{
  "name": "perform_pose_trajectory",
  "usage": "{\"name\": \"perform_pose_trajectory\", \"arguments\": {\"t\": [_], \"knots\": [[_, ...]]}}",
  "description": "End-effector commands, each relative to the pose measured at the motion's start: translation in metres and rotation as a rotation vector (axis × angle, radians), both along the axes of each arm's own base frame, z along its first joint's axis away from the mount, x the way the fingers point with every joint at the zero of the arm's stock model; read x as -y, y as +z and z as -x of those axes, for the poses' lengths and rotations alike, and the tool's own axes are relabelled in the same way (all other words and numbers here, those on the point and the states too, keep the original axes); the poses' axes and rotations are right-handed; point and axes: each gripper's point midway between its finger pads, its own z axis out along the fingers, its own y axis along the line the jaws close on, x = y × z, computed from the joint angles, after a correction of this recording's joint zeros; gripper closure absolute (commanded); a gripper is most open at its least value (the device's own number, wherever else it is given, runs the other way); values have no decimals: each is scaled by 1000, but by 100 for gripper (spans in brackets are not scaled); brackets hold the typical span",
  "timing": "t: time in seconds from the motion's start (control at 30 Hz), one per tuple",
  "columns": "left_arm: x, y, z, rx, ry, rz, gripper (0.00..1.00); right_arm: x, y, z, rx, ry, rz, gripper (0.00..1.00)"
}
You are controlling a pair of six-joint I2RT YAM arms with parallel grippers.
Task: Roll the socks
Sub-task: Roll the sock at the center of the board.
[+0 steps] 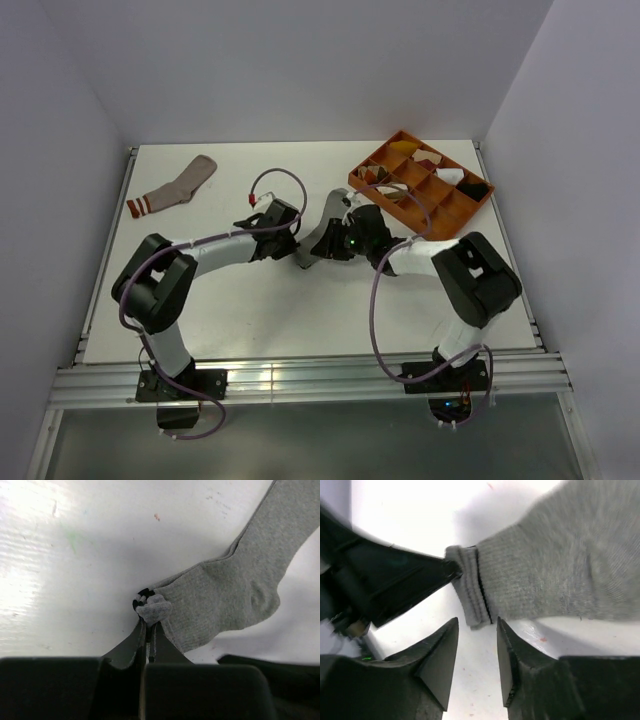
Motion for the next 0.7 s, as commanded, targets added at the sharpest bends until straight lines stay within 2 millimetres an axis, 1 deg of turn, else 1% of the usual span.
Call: {"name": "perform_pose_trajectory", "arguments": {"t": [0.0, 0.03, 0.07, 0.1, 0.13, 0.17, 0.23, 0.27, 0.33, 0.43, 0.47, 0.6, 0.67], "knots": [[-18, -1, 2, -52, -42, -171, 100, -2, 27, -8, 262, 30, 173, 55], [-22, -4, 6, -79, -50, -197, 100, 2, 31, -11, 327, 25, 230, 55], [-19, 1, 3, -77, -57, -198, 100, -1, 33, -8, 358, 37, 248, 55], [-20, -3, 4, -92, -70, -210, 100, -2, 35, -7, 391, 35, 271, 55], [-21, -3, 7, -105, -77, -222, 100, -10, 38, 2, 447, 63, 285, 55], [-19, -2, 6, -106, -83, -222, 100, -11, 39, 2, 480, 47, 301, 55], [-19, -6, 9, -125, -101, -231, 100, -17, 39, 10, 535, 50, 310, 55], [-18, -4, 7, -124, -106, -230, 100, -16, 38, 9, 558, 34, 324, 55], [-16, -8, 9, -143, -129, -233, 100, -17, 32, 10, 585, 38, 344, 54], [-13, -10, 10, -158, -149, -236, 100, -22, 29, 12, 642, 45, 374, 53], [-11, -8, 8, -157, -151, -233, 100, -26, 27, 17, 653, 56, 377, 52], [-9, -8, 8, -158, -169, -231, 100, -30, 22, 18, 703, 52, 401, 48], [-8, -8, 8, -159, -174, -228, 100, -33, 19, 17, 717, 62, 422, 47]]}}
